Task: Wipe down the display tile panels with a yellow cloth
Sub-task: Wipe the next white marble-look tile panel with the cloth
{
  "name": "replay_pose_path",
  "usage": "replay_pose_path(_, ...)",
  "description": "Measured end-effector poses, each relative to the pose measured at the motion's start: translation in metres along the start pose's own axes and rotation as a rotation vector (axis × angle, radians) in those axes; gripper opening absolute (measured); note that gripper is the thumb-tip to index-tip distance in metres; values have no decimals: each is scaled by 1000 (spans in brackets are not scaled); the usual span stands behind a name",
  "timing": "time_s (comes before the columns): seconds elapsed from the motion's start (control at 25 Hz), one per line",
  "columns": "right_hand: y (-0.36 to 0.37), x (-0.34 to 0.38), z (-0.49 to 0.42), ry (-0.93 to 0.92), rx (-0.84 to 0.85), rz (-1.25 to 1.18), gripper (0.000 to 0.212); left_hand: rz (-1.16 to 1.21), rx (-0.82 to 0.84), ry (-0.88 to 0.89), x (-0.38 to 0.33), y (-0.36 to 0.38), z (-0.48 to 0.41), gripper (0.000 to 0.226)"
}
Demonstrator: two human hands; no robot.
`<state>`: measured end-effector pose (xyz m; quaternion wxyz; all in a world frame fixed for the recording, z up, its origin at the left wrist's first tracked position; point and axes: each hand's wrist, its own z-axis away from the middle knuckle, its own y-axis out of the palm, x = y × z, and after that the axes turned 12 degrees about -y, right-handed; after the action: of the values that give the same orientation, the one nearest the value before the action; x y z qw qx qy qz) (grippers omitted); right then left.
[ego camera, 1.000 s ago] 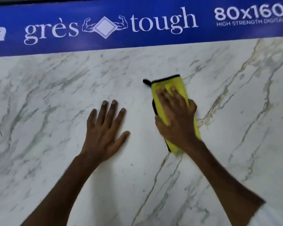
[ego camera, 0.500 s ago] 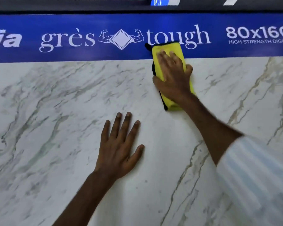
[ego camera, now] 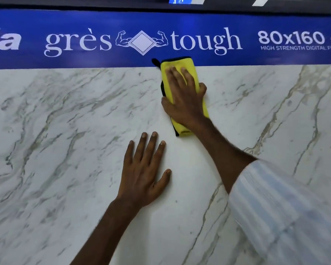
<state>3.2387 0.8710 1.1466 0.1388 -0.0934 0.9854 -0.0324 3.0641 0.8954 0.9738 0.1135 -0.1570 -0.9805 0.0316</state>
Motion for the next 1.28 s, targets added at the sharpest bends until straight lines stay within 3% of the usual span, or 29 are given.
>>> replay_pose_path(0.08, 9, 7, 26, -27, -68, 42, 80, 34, 59, 42, 4, -5, 38, 74)
replay_pose_path(0.2, 18, 31, 140, -3, -138, 98, 79, 43, 130, 49, 10, -12, 114, 76)
replay_pose_path(0.32, 24, 86, 280, 4, -58, 115, 82, -39, 135, 44, 10, -7, 155, 75)
replay_pose_path(0.4, 26, 105, 327, -57, 8, 109, 83, -50, 133, 43, 7, -5, 159, 75)
replay_pose_path(0.68, 17, 59, 212, -22, -58, 114, 82, -14, 92, 21, 6, -5, 160, 74)
replay_pose_path(1.0, 26, 99, 401, -28, 8, 46, 77, -71, 71, 22, 6, 2, 163, 77)
replay_pose_path(1.28, 21, 82, 259, 61, -122, 27, 76, -100, 127, -14, 2, -3, 163, 75)
